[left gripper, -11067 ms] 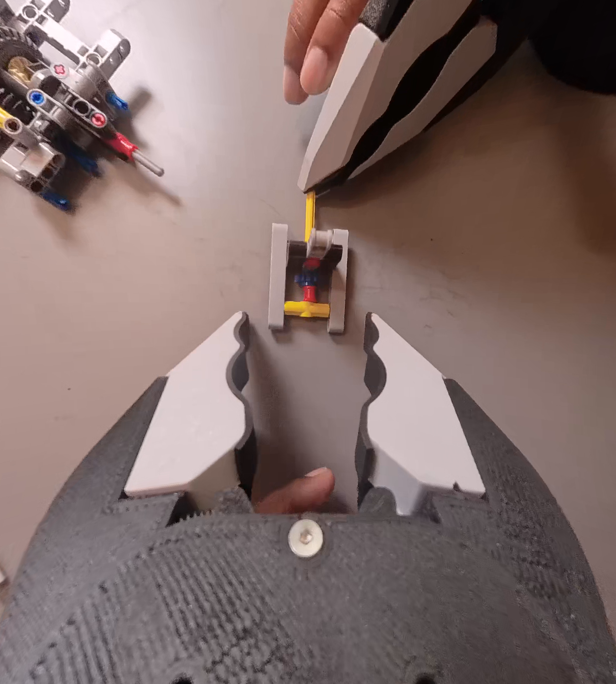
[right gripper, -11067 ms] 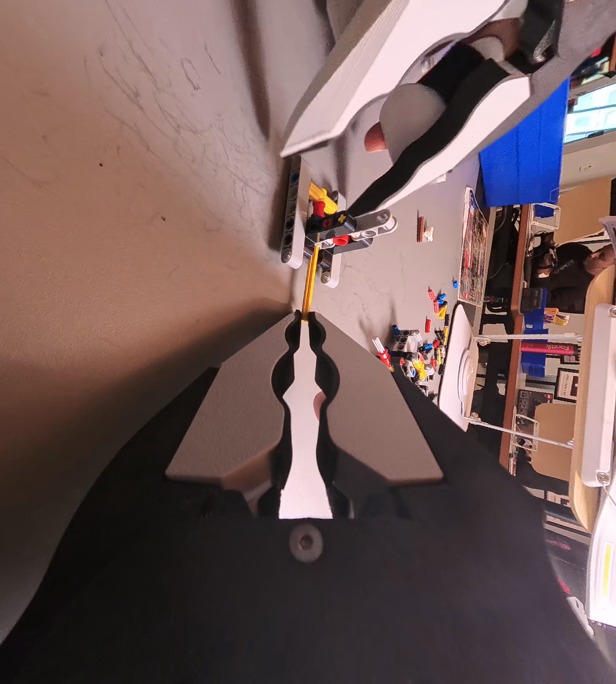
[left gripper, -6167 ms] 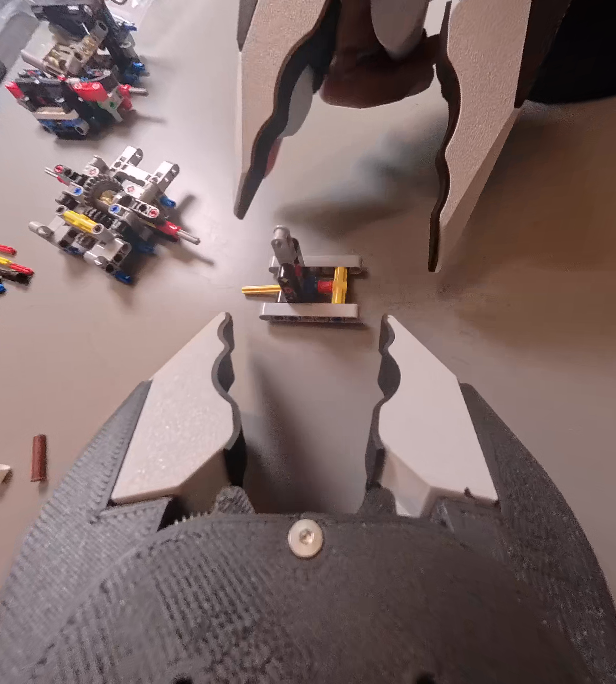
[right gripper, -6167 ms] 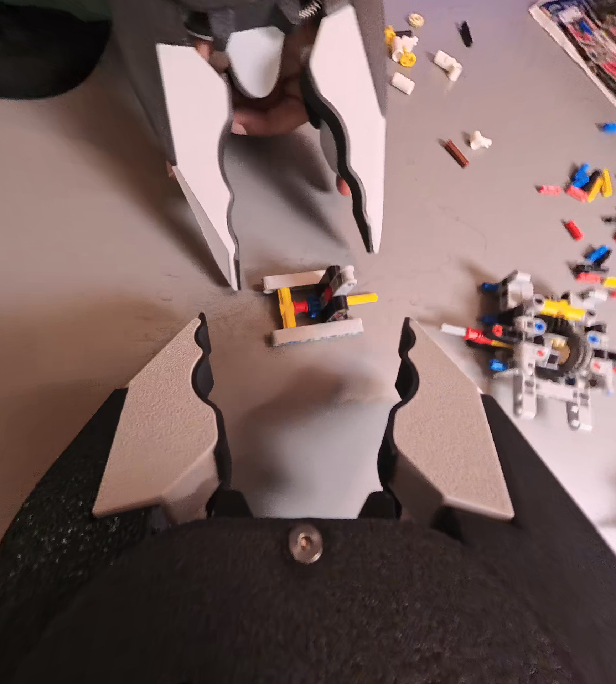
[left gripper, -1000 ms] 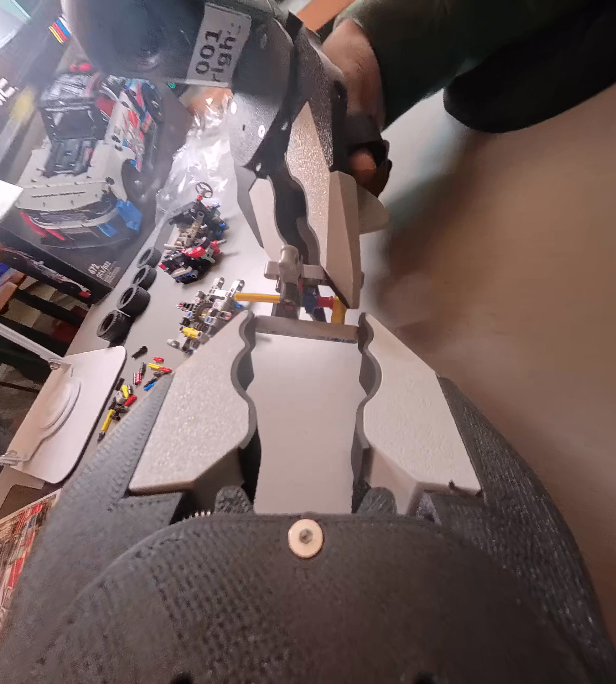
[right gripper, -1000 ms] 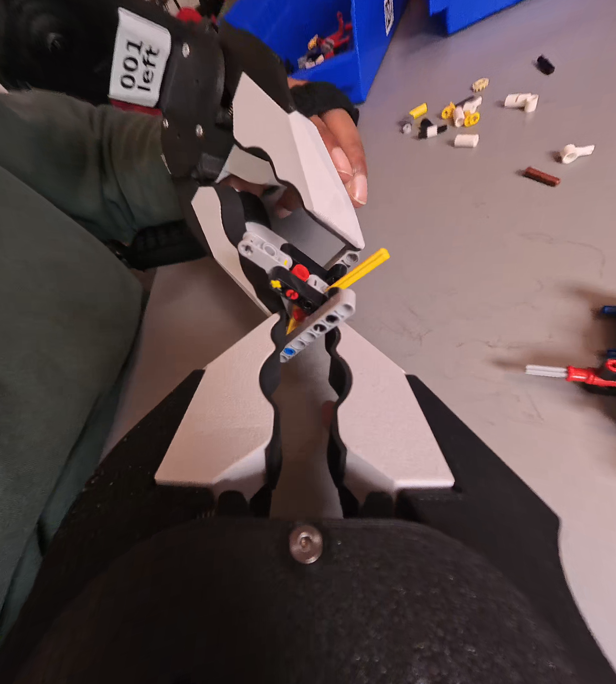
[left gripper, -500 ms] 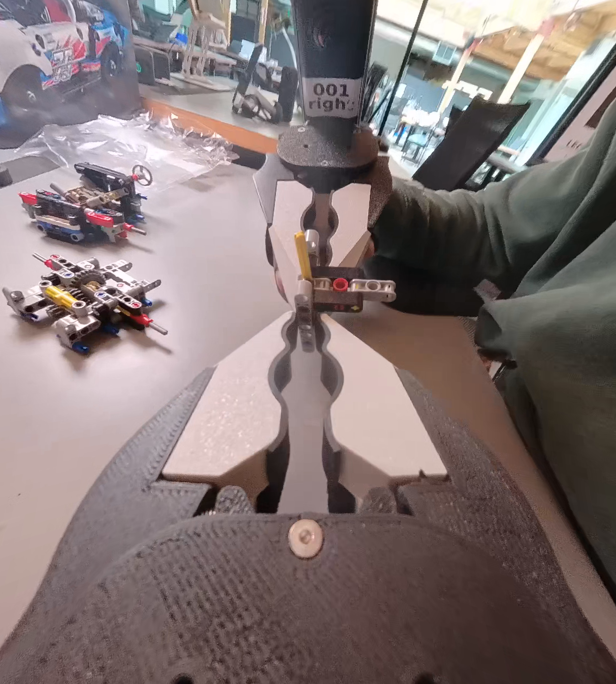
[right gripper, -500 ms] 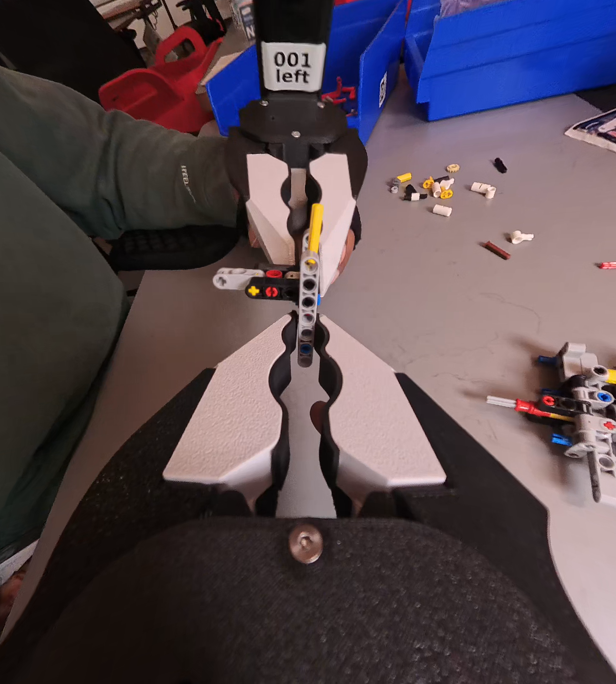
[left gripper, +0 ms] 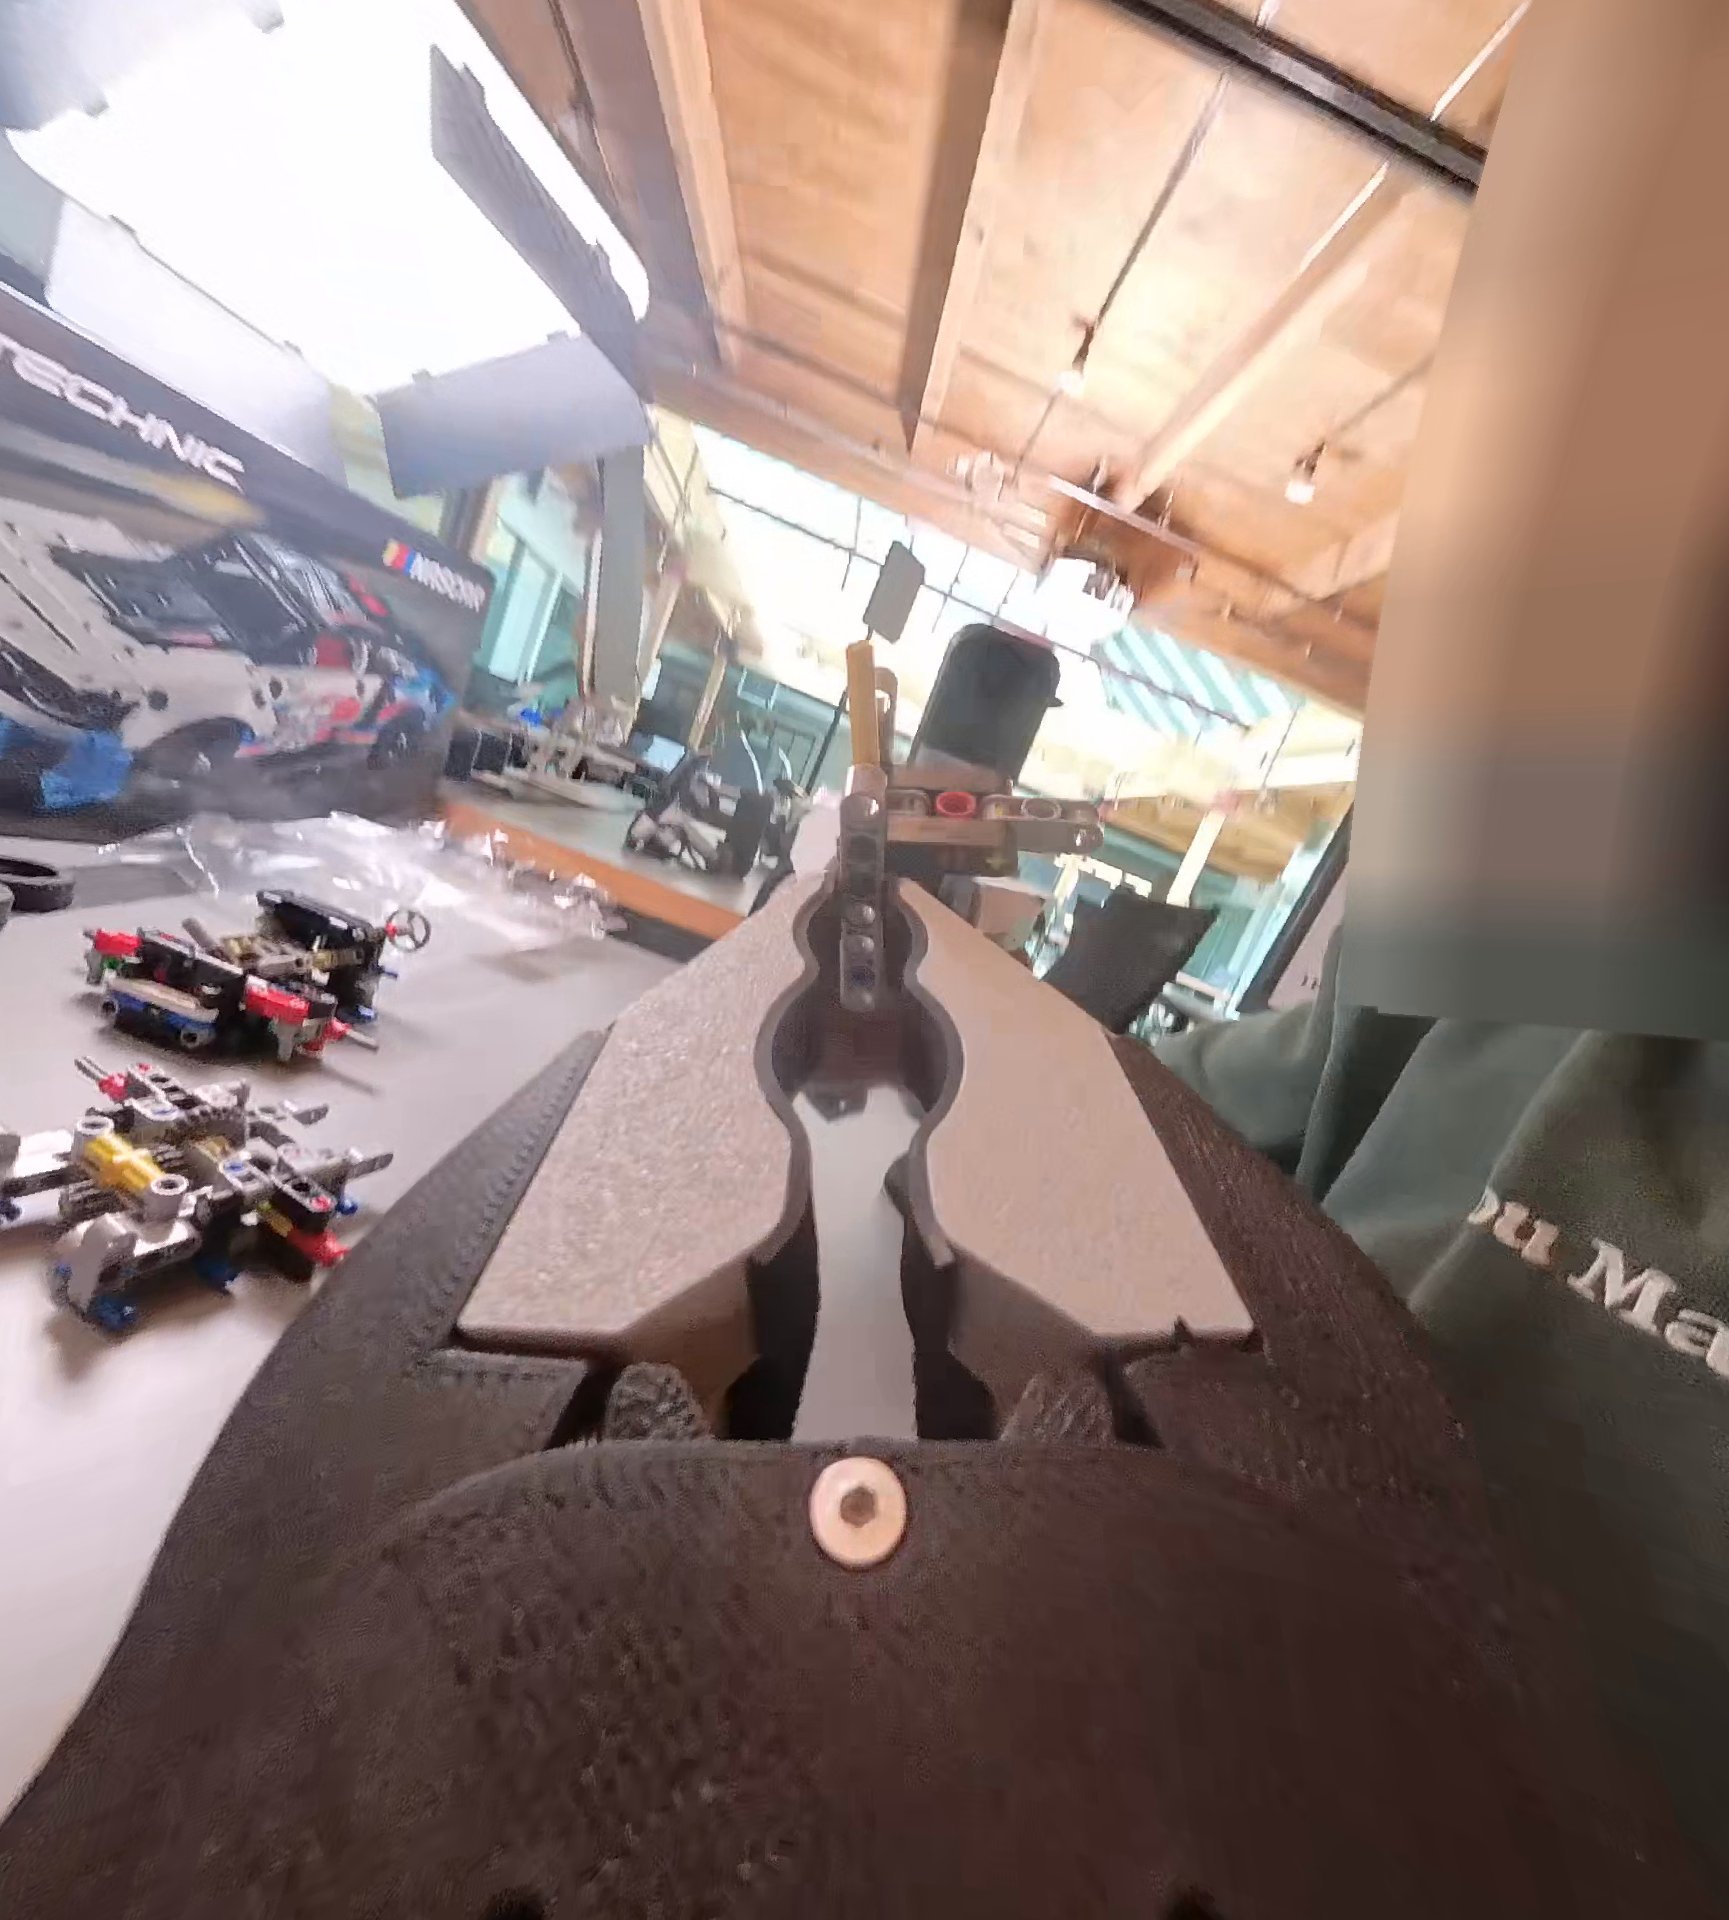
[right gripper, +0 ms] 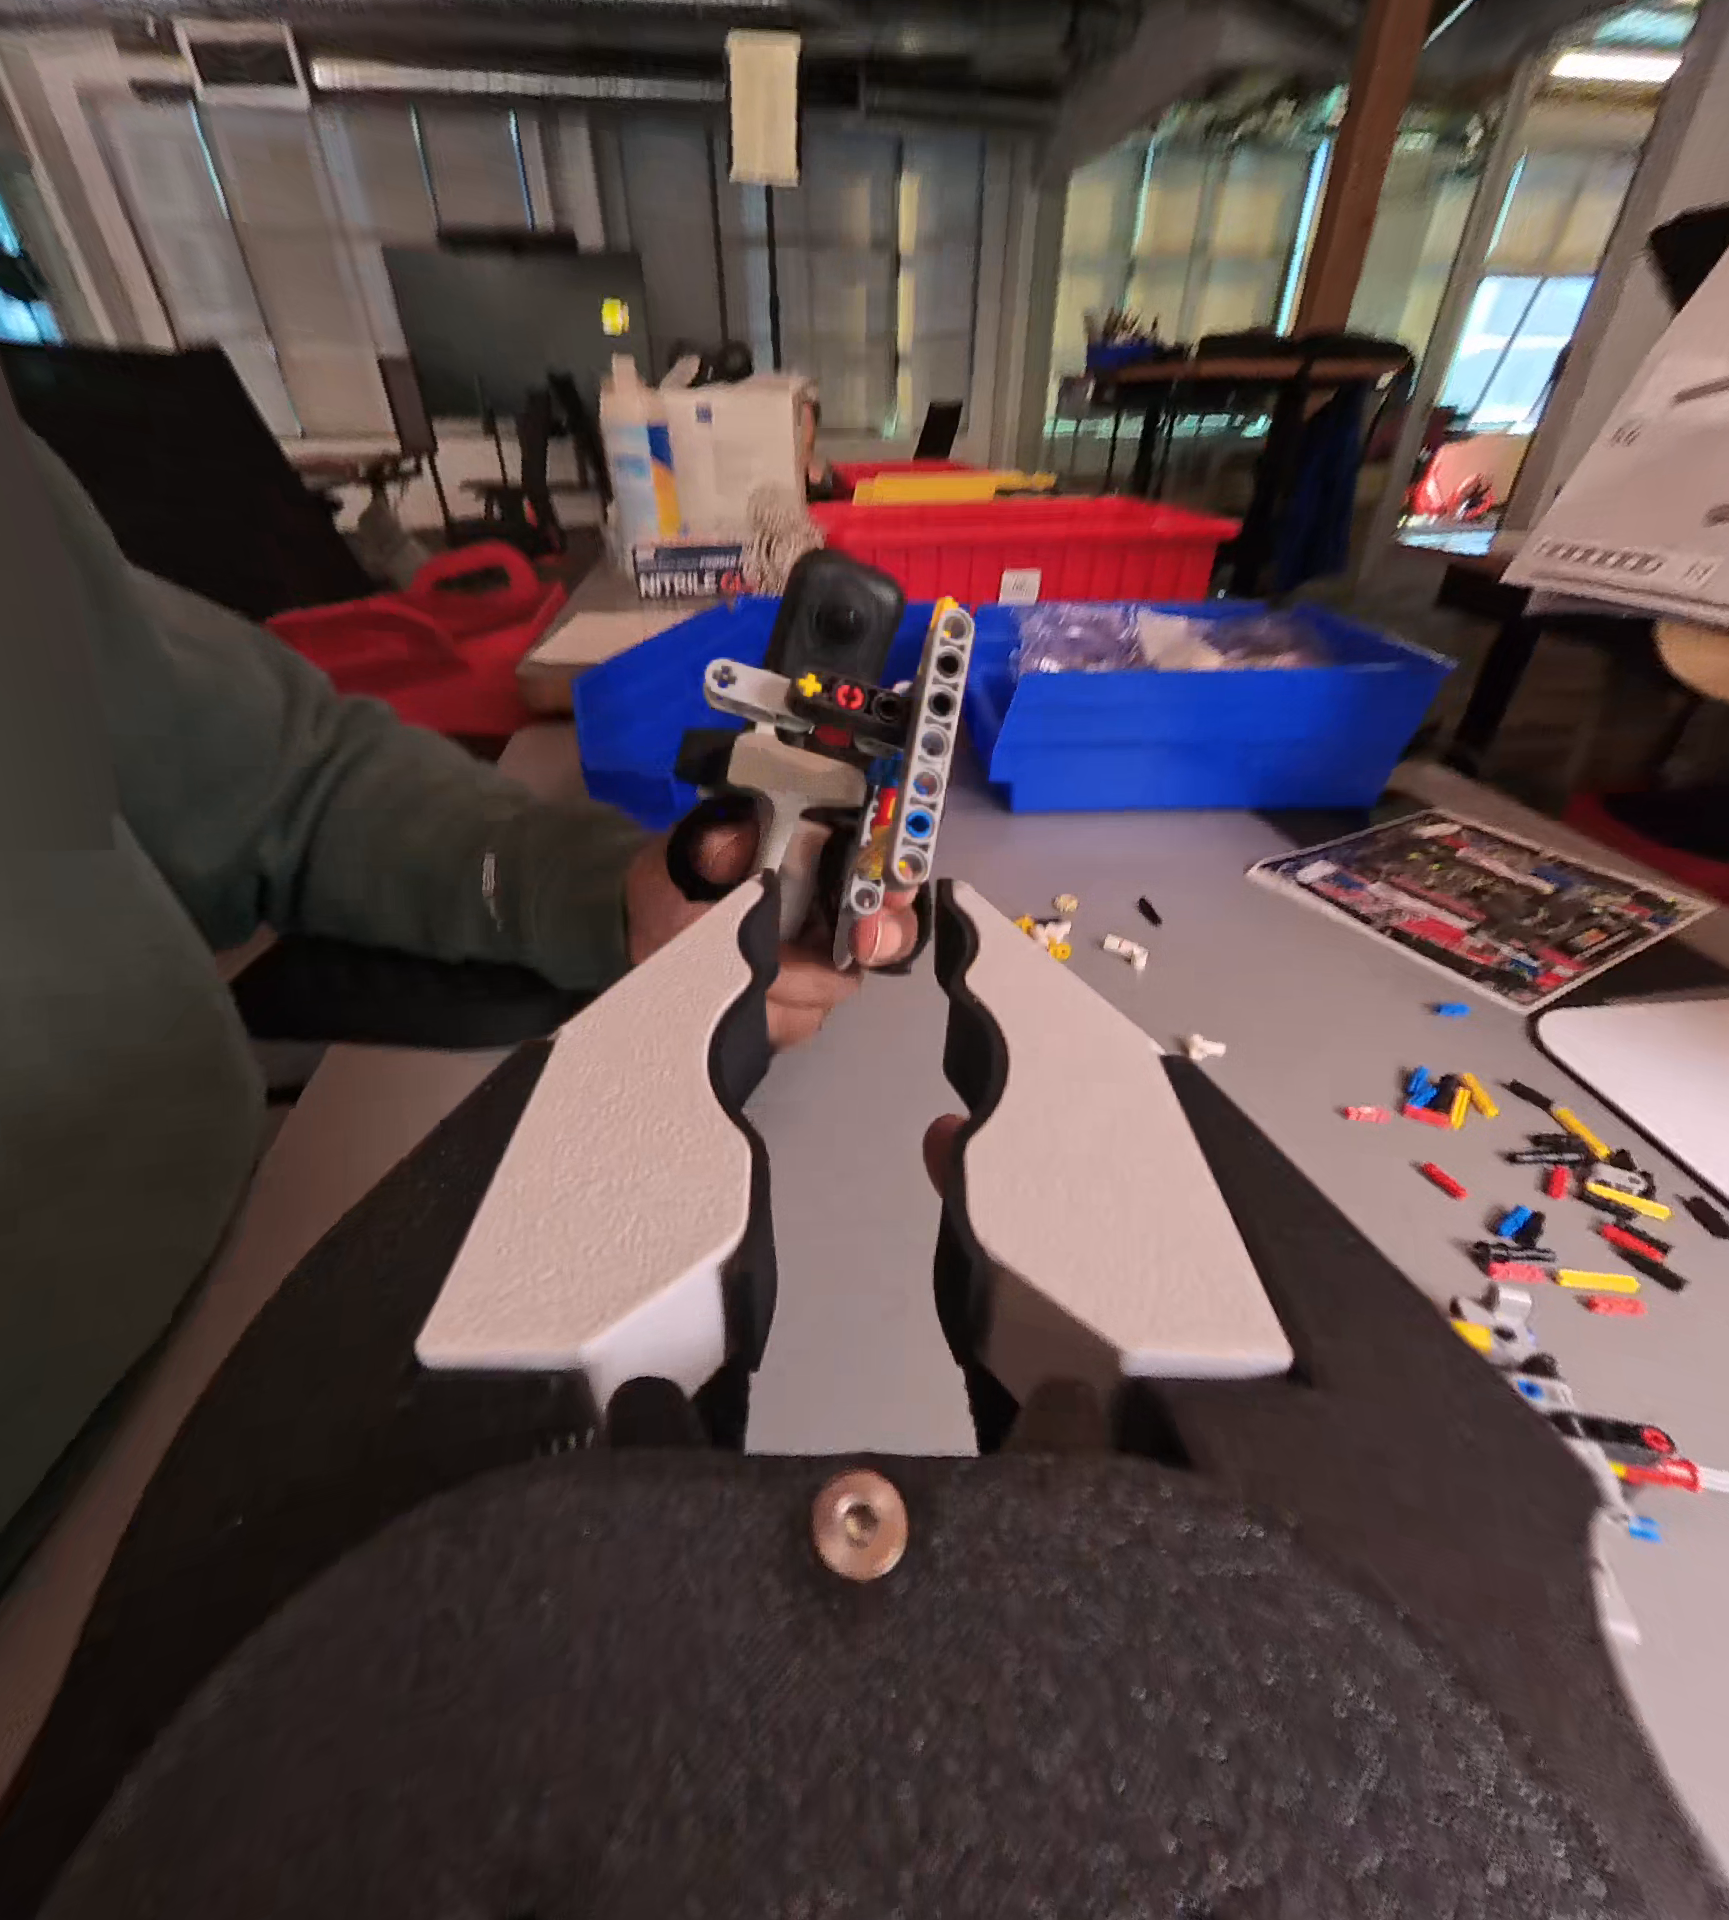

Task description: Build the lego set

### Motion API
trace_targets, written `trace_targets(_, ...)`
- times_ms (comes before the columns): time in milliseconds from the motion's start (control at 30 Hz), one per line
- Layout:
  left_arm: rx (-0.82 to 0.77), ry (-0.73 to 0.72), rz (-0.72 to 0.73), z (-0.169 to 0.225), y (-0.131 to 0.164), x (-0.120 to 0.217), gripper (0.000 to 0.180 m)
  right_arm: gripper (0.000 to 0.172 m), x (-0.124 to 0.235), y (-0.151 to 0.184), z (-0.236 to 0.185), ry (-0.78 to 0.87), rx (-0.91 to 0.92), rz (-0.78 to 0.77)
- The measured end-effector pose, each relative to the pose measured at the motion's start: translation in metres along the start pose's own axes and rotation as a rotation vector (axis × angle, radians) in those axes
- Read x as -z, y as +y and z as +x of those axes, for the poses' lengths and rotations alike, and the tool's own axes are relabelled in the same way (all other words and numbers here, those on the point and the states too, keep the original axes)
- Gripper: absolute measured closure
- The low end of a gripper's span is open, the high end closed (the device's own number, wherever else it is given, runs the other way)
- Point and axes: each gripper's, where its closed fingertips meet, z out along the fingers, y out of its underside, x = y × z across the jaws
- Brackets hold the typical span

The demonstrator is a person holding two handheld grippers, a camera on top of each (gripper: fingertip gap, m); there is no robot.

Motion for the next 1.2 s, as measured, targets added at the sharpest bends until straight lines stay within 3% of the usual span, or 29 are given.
trace_targets(133,0.019,0.022,0.083,0.006,-0.008,-0.006,0.175,0.148,-0.009,-0.007,0.005,0.056,-0.053,0.099)
trace_targets(267,-0.003,0.022,0.087,0.01,-0.006,-0.012,0.175,0.162,-0.012,-0.01,0.002,0.054,-0.06,0.153)
trace_targets(733,-0.109,0.031,0.025,0.018,-0.002,-0.013,0.175,0.166,-0.007,-0.012,-0.007,0.001,-0.029,0.162)
trace_targets(867,-0.149,0.03,-0.063,0.017,0.003,-0.009,0.172,0.167,-0.006,-0.007,-0.011,-0.036,-0.005,0.108)
trace_targets(933,-0.181,0.042,-0.141,0.017,0.008,-0.005,0.157,0.167,-0.005,-0.005,-0.016,-0.077,-0.013,0.081)
trace_targets(1100,-0.257,0.084,-0.308,0.024,0.02,-0.001,0.155,0.167,-0.006,0.009,-0.021,-0.129,-0.017,-0.016)
trace_targets(1200,-0.295,0.085,-0.382,0.024,0.029,0.001,0.164,0.167,-0.008,0.016,-0.022,-0.143,-0.024,-0.052)
